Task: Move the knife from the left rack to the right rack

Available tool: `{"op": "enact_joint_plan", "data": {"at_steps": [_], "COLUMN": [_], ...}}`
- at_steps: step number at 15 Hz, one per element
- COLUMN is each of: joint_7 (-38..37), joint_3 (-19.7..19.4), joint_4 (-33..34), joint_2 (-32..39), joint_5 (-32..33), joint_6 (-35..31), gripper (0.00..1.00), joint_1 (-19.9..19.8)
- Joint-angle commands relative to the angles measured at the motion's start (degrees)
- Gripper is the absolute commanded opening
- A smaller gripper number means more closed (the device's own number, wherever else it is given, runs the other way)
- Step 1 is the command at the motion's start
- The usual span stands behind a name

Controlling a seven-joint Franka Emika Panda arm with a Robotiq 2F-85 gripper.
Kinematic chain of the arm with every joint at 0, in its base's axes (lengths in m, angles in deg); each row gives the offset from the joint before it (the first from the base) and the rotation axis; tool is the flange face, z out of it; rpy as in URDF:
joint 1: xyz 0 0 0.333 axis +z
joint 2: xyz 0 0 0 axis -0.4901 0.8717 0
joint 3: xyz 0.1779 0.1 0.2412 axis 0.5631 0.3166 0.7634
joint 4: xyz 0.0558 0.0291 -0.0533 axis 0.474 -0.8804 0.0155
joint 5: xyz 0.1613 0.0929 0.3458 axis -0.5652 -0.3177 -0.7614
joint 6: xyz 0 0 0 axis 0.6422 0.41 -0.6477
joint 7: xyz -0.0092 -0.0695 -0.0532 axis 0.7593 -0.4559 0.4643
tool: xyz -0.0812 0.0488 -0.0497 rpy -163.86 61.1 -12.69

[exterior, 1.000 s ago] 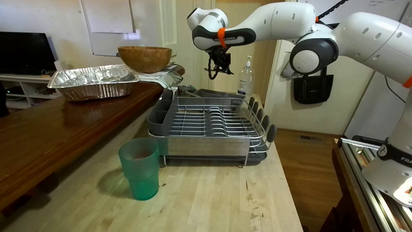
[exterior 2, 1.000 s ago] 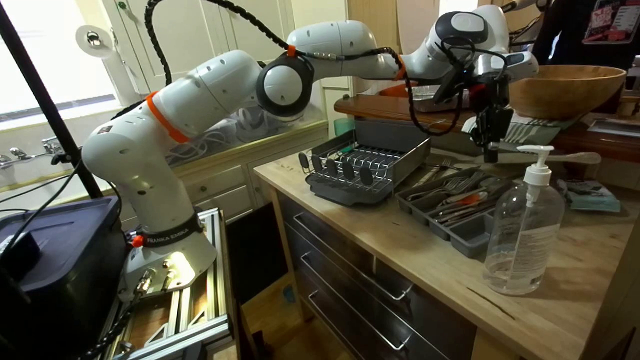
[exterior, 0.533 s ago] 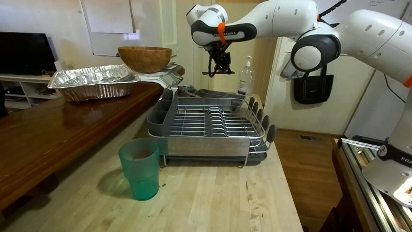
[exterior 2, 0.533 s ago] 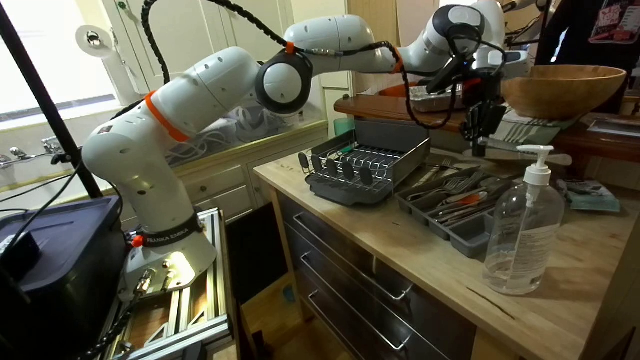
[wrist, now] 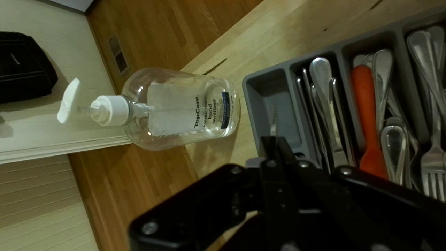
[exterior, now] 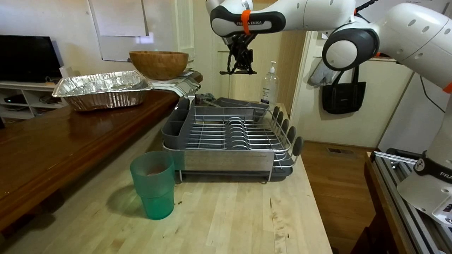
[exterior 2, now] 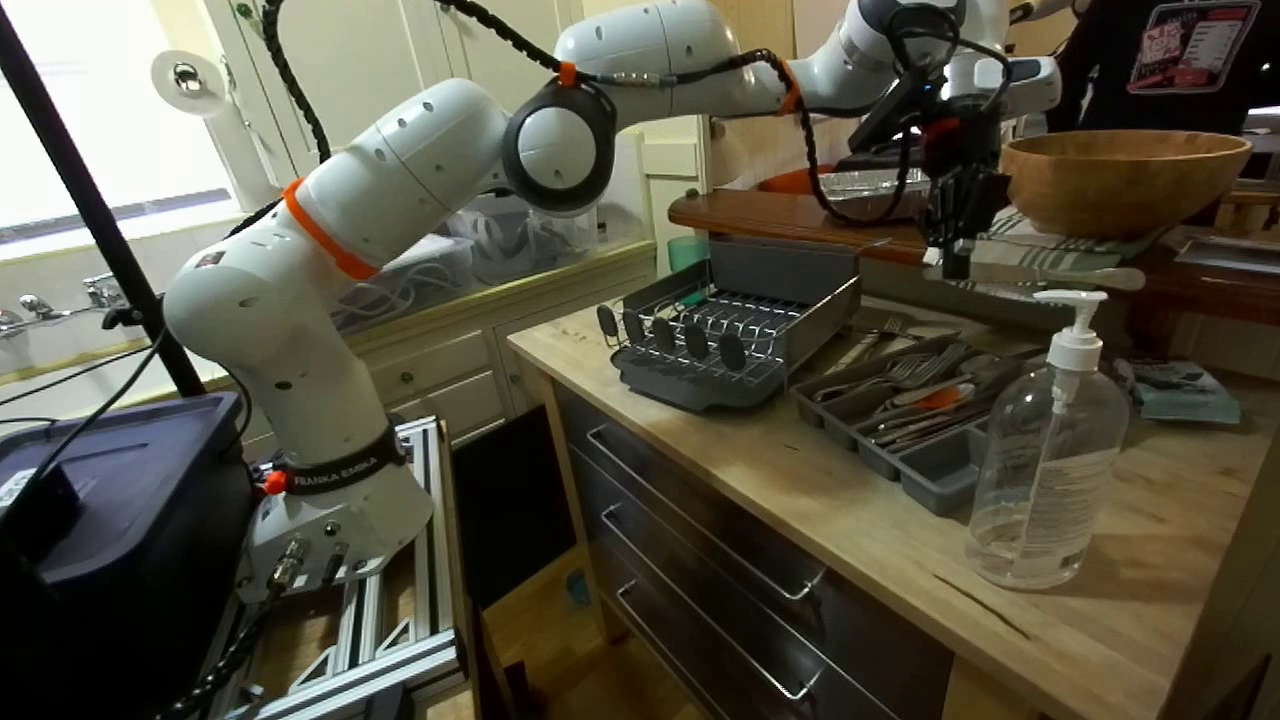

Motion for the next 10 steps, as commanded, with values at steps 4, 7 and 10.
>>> {"op": "enact_joint_plan", "data": {"at_steps": [4, 7, 10], "joint_7": [1.56, 3.81, 8.87], "joint_3": [1.03, 1.61, 0.86], "joint_4": [0.61, 0.26, 0.50], "joint_2": [1.47, 1.48, 2.90], "joint_5": [0.27, -0.29, 1.85], "joint_6": [0.96, 1.56, -0.52], "gripper": [0.01, 0.01, 0.01], "joint_1": [1.47, 1.01, 1.44]}}
